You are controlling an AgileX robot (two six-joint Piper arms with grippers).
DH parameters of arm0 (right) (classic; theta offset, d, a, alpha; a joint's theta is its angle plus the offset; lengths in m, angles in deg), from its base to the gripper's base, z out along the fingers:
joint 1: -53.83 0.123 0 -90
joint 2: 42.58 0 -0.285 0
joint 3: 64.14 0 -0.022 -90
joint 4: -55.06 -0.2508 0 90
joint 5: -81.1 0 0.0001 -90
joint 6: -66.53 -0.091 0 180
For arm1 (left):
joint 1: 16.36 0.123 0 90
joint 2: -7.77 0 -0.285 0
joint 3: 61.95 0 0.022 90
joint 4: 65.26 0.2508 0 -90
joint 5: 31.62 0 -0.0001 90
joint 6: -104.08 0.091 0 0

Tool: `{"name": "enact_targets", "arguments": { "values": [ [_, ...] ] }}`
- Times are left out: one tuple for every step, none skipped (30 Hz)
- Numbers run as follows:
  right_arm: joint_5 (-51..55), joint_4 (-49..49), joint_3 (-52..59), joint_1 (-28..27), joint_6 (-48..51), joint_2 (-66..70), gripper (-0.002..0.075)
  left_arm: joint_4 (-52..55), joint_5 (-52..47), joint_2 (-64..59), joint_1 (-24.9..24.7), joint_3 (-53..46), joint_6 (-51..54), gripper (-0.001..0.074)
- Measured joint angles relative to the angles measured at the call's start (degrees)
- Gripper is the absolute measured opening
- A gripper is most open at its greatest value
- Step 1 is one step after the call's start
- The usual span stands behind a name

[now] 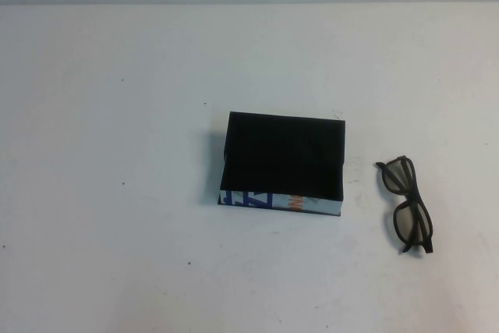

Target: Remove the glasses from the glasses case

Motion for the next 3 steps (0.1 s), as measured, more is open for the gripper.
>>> {"name": "enact_targets", "arguments": {
  "values": [
    [0.0,0.0,0.0,0.0,0.0,0.0,-0.0016,0.0,0.0,0.0,0.0,0.0,0.0,-0.0005],
    [0.0,0.0,0.0,0.0,0.0,0.0,-0.0016,0.0,0.0,0.0,0.0,0.0,0.0,-0.0005],
    [0.0,0.0,0.0,0.0,0.0,0.0,-0.0016,0.0,0.0,0.0,0.0,0.0,0.0,-0.0005]
  ]
}}
